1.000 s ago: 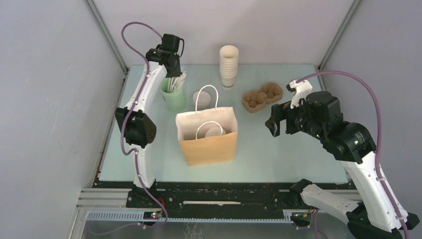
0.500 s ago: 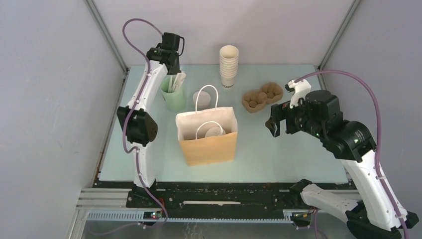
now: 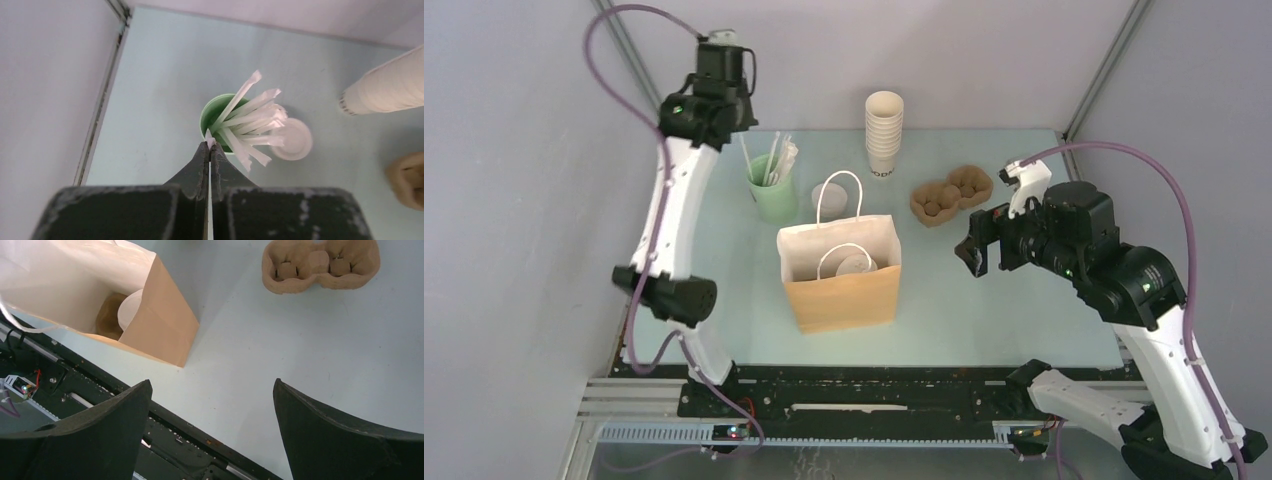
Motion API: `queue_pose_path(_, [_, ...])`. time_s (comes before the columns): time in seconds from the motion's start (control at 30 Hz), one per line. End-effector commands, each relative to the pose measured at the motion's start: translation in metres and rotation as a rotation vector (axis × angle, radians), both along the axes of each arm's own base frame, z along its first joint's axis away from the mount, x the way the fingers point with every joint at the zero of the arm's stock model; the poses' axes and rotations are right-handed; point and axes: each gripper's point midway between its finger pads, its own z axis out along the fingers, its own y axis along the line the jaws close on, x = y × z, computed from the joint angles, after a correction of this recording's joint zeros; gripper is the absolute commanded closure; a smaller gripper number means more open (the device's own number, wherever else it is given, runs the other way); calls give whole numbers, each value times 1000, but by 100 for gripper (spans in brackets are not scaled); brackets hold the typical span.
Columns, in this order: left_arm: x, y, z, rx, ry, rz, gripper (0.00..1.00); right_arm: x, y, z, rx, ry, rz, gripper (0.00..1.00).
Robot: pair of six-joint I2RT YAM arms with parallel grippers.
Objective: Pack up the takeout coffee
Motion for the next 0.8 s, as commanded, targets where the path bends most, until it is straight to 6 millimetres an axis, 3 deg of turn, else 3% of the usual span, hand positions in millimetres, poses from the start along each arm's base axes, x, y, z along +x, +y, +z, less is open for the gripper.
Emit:
queue_pose_path(0.0, [-83, 12, 113, -111, -262, 19, 100, -1, 4, 22, 55, -79, 28, 0])
queue_pose_path(0.27, [-209, -21, 163, -463, -401, -249, 100, -6, 11, 24, 100, -98, 62, 0])
queue_pose_path(0.43, [-274, -42, 169, -619, -424, -437, 100, -9, 9, 23, 115, -102, 53, 0])
queue_pose_path(0.6, [-298, -45, 143, -669, -370, -456, 100, -12, 12, 17, 126, -86, 66, 0])
queue_pose_path(0.77, [-293, -46, 118, -674, -325, -431, 100, -17, 14, 20, 163, -75, 64, 0])
